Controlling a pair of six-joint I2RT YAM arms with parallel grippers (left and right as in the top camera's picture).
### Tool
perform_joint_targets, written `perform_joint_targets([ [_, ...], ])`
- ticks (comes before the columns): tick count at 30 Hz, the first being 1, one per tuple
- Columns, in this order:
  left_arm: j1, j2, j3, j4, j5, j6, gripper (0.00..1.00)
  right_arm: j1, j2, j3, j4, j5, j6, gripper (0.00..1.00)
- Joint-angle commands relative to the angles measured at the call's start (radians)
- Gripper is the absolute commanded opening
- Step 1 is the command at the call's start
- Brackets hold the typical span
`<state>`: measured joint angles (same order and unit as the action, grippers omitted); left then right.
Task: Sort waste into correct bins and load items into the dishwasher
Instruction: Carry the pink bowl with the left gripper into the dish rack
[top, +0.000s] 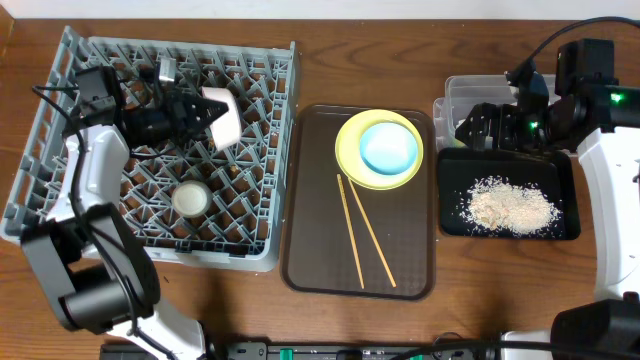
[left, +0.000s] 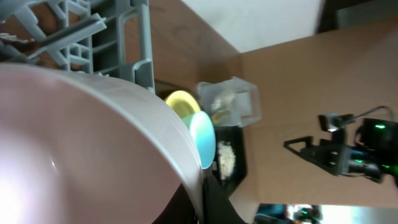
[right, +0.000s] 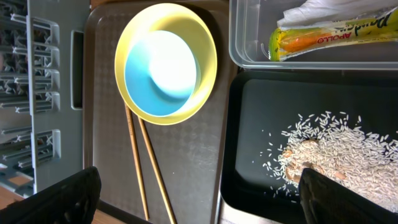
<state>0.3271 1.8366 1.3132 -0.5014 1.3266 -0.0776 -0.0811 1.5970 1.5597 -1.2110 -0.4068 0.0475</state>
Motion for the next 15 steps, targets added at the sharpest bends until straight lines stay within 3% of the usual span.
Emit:
perform_joint_targets([
  [1, 0.018, 0.046, 0.008, 0.018, 0.102, 0.013, 0.08, -0.001, -0.002, 0.016, -0.001, 0.000, -0.001, 0.99],
  [5, 0.049, 0.083, 0.008, 0.018, 0.085, 0.014, 0.08, -0.001, -0.002, 0.016, -0.005, 0.000, -0.001, 0.99],
  [10, 0.102, 0.100, 0.008, 0.009, -0.038, 0.014, 0.08, -0.001, -0.002, 0.016, -0.009, 0.000, -0.001, 0.99],
  [13, 0.132, 0.100, 0.007, -0.001, -0.105, 0.014, 0.15, -0.001, -0.002, 0.016, -0.009, 0.000, -0.001, 0.99],
  [15, 0.150, 0.100, 0.007, -0.027, -0.173, 0.014, 0.33, -0.001, -0.002, 0.016, -0.009, 0.000, -0.001, 0.99],
])
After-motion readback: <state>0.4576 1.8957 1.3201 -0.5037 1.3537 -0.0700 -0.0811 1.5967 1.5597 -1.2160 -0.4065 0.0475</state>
